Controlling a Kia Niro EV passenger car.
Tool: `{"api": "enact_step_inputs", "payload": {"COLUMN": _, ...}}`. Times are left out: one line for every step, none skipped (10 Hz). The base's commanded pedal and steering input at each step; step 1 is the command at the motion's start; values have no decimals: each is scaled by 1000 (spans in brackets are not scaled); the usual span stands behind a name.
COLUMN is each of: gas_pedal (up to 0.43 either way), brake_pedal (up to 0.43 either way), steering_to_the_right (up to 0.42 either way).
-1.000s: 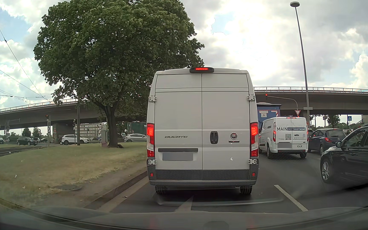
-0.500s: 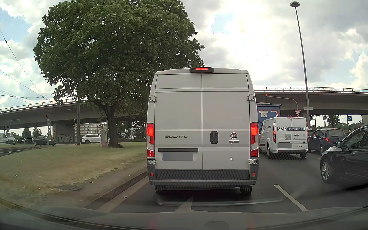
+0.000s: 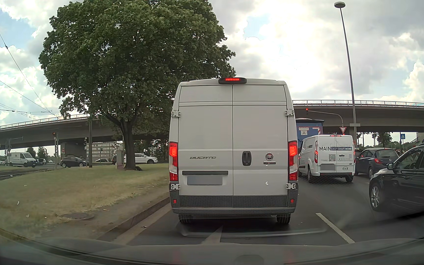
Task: Follow the waypoints while adhering to traffic rules and regulations
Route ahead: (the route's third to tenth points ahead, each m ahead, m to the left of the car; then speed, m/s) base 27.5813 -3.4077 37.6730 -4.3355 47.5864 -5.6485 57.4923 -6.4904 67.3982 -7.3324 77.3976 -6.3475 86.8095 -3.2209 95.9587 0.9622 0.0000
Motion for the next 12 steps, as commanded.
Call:
{"api": "enact_step_inputs", "payload": {"gas_pedal": 0, "brake_pedal": 317, "steering_to_the_right": 2}}
{"api": "enact_step_inputs", "payload": {"gas_pedal": 0, "brake_pedal": 317, "steering_to_the_right": 2}}
{"api": "enact_step_inputs", "payload": {"gas_pedal": 0, "brake_pedal": 317, "steering_to_the_right": 2}}
{"api": "enact_step_inputs", "payload": {"gas_pedal": 0, "brake_pedal": 317, "steering_to_the_right": 2}}
{"api": "enact_step_inputs", "payload": {"gas_pedal": 0, "brake_pedal": 317, "steering_to_the_right": 2}}
{"api": "enact_step_inputs", "payload": {"gas_pedal": 0, "brake_pedal": 317, "steering_to_the_right": 2}}
{"api": "enact_step_inputs", "payload": {"gas_pedal": 0, "brake_pedal": 317, "steering_to_the_right": 2}}
{"api": "enact_step_inputs", "payload": {"gas_pedal": 0, "brake_pedal": 317, "steering_to_the_right": 2}}
{"api": "enact_step_inputs", "payload": {"gas_pedal": 0, "brake_pedal": 317, "steering_to_the_right": 2}}
{"api": "enact_step_inputs", "payload": {"gas_pedal": 0, "brake_pedal": 317, "steering_to_the_right": 2}}
{"api": "enact_step_inputs", "payload": {"gas_pedal": 0, "brake_pedal": 317, "steering_to_the_right": 2}}
{"api": "enact_step_inputs", "payload": {"gas_pedal": 0, "brake_pedal": 317, "steering_to_the_right": 2}}
